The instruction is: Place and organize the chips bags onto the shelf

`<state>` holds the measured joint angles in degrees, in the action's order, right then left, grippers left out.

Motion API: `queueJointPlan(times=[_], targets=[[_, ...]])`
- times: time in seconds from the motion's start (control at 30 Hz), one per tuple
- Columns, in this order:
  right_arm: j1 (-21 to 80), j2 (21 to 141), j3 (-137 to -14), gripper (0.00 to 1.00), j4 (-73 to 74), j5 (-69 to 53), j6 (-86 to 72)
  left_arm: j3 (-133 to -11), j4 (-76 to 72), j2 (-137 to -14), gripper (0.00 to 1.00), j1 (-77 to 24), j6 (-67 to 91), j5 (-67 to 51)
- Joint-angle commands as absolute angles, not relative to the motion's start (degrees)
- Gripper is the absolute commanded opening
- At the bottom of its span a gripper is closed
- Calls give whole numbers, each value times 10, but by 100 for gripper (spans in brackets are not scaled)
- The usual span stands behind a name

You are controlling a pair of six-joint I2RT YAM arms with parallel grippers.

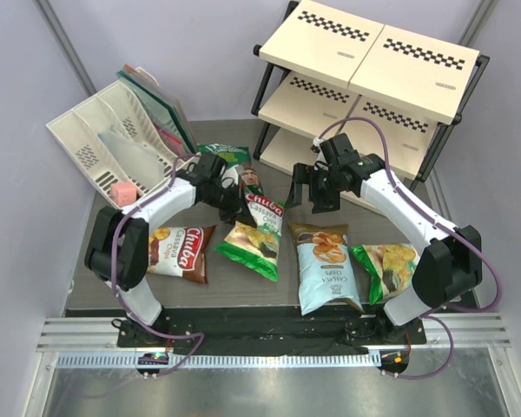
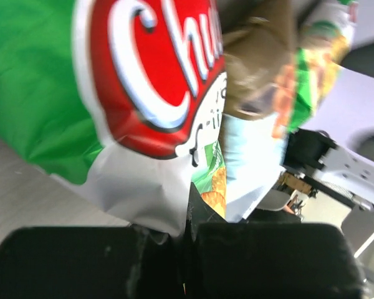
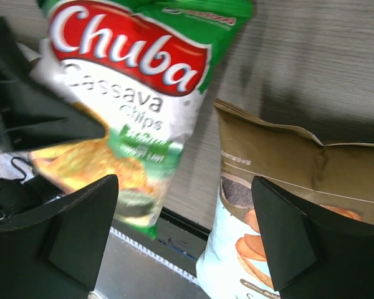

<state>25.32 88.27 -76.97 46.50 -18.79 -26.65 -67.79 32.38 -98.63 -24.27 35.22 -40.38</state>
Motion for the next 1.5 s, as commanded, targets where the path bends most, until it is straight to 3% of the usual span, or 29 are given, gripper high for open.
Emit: queueJointPlan(times=[0.0, 0.43, 0.57, 0.73, 1.0, 1.17, 1.47], targets=[[243, 871, -787, 94, 461, -149, -278, -742, 363, -933, 0, -257, 327, -481], [192, 836, -800, 95, 432, -170, -318, -810, 258, -904, 0, -271, 416, -495], [182, 807, -799, 95, 411, -178, -343, -813, 251, -905, 0, -249, 451, -434], [178, 792, -833, 94, 404, -180, -376, -742, 132, -861, 0, -201, 595, -348], [185, 869, -933, 92, 418, -224, -434, -786, 115, -835, 0, -194, 650, -166], [244, 945, -1008, 95, 406, -238, -459, -809, 119, -834, 0, -200, 672, -69], [263, 1019, -1078, 95, 417, -274, -515, -801, 114, -808, 0, -205, 675, 15]])
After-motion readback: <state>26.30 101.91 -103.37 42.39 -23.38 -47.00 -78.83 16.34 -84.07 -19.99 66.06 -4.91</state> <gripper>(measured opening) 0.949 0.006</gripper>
